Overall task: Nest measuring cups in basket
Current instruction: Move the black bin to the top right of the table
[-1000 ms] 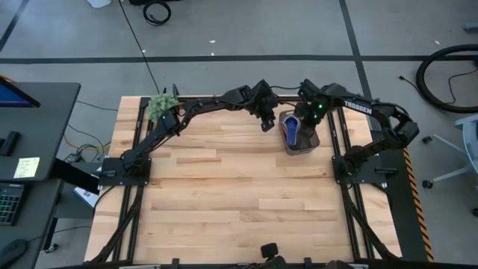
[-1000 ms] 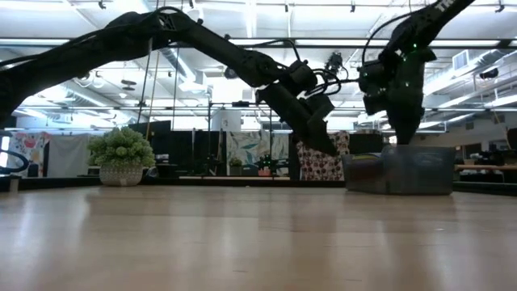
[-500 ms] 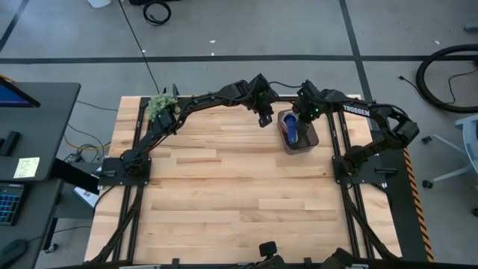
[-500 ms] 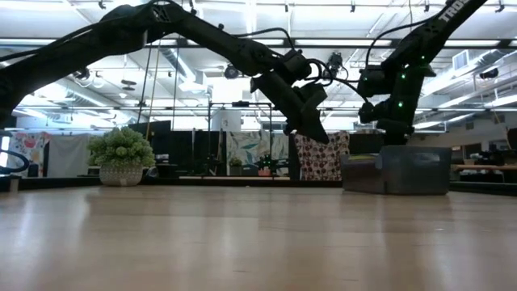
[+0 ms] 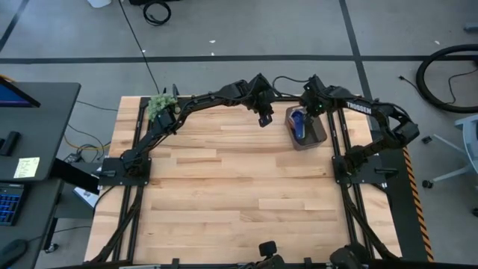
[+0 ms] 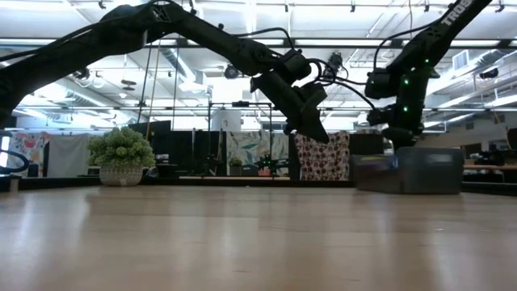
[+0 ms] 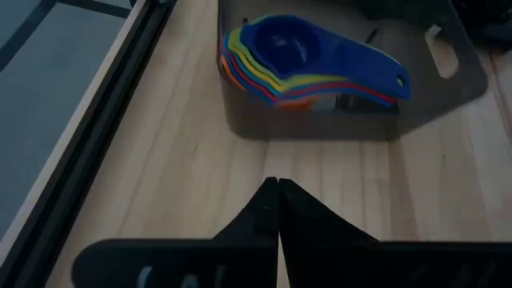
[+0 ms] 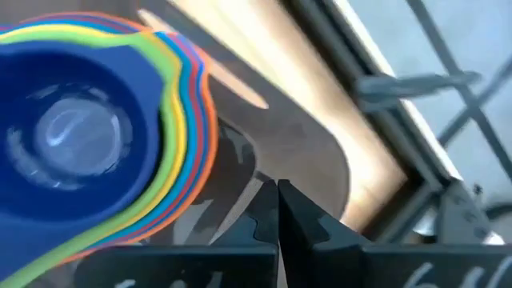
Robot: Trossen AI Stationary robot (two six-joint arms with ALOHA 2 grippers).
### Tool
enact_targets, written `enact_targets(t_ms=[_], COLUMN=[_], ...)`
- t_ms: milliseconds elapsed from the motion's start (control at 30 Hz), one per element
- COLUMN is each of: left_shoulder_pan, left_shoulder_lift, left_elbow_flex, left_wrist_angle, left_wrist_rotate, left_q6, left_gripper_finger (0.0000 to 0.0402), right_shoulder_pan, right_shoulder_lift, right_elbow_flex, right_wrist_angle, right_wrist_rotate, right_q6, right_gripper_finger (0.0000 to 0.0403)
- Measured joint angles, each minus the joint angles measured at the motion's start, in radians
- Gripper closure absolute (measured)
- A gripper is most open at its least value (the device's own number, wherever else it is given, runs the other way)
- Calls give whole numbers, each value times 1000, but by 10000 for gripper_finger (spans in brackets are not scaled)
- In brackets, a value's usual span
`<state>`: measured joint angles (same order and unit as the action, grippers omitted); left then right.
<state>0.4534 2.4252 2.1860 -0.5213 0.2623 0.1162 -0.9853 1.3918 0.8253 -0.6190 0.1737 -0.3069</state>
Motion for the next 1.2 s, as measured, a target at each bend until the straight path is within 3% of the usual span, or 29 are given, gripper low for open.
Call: enact_targets(t_ms=[333, 500, 800, 1200], left_shoulder_pan=[0, -1, -1, -1], left_shoulder_lift=[0, 0, 0, 0], left_elbow_flex=[2, 2, 2, 2], left_wrist_angle=[2, 1, -1, 0], left_wrist_rotate=[2, 2, 29, 64], left_q6=[1, 1, 1, 18], left_gripper_finger=[398, 398, 398, 398], right_shoulder_pan=[-93, -77, -42, -28], right_shoulder_lift=[1, 21, 93, 114], right_elbow_flex=[-1, -1, 5, 6], right_wrist_angle=[57, 103, 129, 159], right_wrist_rotate=[35, 67, 238, 307], right_q6=[18, 97, 167, 272], right_gripper_finger=[402, 402, 402, 402])
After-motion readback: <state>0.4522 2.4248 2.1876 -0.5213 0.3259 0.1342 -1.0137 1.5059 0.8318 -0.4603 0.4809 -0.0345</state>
